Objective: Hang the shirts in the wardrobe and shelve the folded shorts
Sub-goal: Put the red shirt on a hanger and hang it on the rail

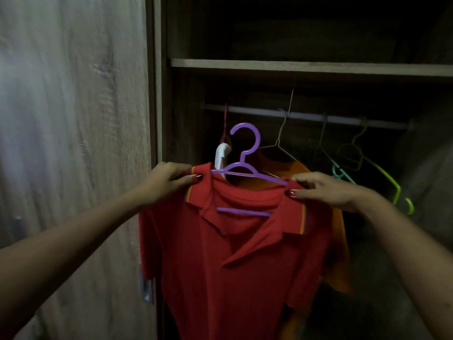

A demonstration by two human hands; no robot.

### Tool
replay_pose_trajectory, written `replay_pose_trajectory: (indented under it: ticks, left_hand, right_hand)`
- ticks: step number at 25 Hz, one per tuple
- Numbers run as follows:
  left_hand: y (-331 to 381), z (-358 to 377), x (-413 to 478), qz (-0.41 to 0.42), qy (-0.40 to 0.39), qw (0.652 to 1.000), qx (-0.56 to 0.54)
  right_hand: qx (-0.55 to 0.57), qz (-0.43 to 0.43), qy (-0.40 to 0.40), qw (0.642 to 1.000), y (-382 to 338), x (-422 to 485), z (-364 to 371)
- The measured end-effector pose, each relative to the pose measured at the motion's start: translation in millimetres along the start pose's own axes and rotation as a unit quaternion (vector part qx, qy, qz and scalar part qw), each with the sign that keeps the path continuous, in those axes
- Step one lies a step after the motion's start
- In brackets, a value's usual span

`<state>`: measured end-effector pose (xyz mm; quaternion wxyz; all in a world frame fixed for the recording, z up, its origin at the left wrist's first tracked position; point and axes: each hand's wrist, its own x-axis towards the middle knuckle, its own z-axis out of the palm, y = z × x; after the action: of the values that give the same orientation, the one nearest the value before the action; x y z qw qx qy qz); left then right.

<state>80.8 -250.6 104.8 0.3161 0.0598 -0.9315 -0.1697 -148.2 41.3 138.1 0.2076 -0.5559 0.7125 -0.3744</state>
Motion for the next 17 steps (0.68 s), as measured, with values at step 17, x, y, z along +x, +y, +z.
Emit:
replay_pose_trajectory:
  ticks: [17]
  left_hand:
    - [-8,55,23,-0.23,-0.09,0.969,0.006]
  right_hand:
    - [0.149,0.084,0.163,0.972,-46,-32,-52]
